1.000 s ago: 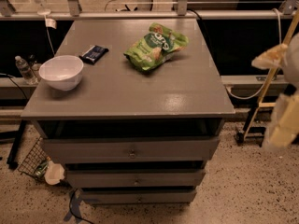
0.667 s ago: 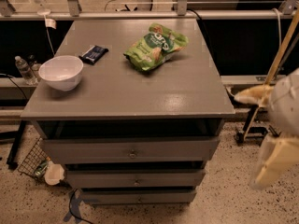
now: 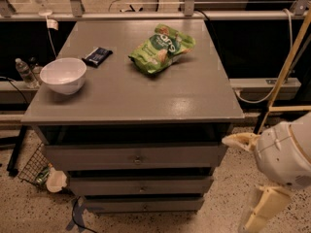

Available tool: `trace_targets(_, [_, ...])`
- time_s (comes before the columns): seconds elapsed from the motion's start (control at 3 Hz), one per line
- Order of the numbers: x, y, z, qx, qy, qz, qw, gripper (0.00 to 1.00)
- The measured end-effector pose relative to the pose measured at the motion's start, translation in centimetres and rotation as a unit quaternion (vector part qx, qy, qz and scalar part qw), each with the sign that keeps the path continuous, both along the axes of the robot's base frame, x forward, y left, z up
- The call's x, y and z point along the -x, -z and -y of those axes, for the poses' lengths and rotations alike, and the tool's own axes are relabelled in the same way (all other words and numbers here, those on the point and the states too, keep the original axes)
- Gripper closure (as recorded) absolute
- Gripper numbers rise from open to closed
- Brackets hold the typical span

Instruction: Open top drawer

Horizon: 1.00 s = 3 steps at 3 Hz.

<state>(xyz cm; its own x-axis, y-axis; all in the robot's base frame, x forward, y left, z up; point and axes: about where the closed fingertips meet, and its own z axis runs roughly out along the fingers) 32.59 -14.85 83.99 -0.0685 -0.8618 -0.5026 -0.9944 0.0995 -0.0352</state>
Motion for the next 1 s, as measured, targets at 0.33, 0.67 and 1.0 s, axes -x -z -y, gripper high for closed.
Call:
trace_targets(0.33, [-0.2,-0.3,0.1,0.002,0.000,0.004,1.0000,0.00])
trace_targets(0.67, [-1.2,2.5,0.3,-0.013,0.023,-0.009,0.9996,0.00])
trace_targets(1.0, [-2.9,6.8,1.2,-0.028,0.053,-0.023,0.9979,0.00])
